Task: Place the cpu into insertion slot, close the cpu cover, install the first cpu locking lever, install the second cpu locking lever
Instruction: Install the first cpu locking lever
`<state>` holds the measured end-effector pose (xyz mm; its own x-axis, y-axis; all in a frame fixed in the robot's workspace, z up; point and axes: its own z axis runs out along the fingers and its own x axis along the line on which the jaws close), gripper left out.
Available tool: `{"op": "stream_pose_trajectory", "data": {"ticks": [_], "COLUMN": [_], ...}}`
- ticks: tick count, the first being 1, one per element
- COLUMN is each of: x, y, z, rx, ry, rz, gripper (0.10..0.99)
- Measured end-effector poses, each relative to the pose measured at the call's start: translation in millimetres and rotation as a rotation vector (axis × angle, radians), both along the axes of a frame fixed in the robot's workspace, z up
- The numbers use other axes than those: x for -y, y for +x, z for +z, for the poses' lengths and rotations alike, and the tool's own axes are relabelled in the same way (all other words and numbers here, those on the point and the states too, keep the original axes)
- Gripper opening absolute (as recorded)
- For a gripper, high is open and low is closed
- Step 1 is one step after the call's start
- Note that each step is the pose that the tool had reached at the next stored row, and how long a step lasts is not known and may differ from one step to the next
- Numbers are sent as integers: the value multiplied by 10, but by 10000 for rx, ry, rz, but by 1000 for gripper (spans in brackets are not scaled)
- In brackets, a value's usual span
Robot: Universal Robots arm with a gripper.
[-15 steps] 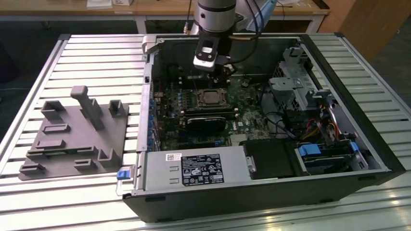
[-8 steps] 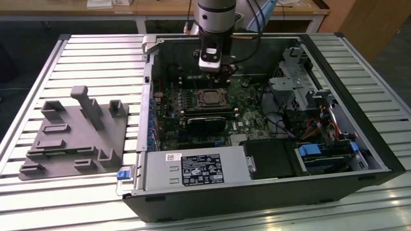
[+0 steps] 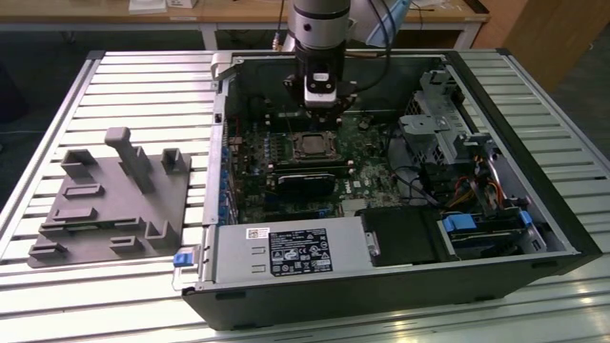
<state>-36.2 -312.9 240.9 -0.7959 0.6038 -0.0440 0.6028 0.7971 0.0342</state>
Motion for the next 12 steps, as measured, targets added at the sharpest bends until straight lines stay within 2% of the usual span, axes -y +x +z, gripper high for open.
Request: {"op": "stream_pose_trajectory", "data": {"ticks": [12], "x": [0], "y": [0], "z": [-15], "rx": [0], "ry": [0], "rz": [2191], "gripper": [106]}}
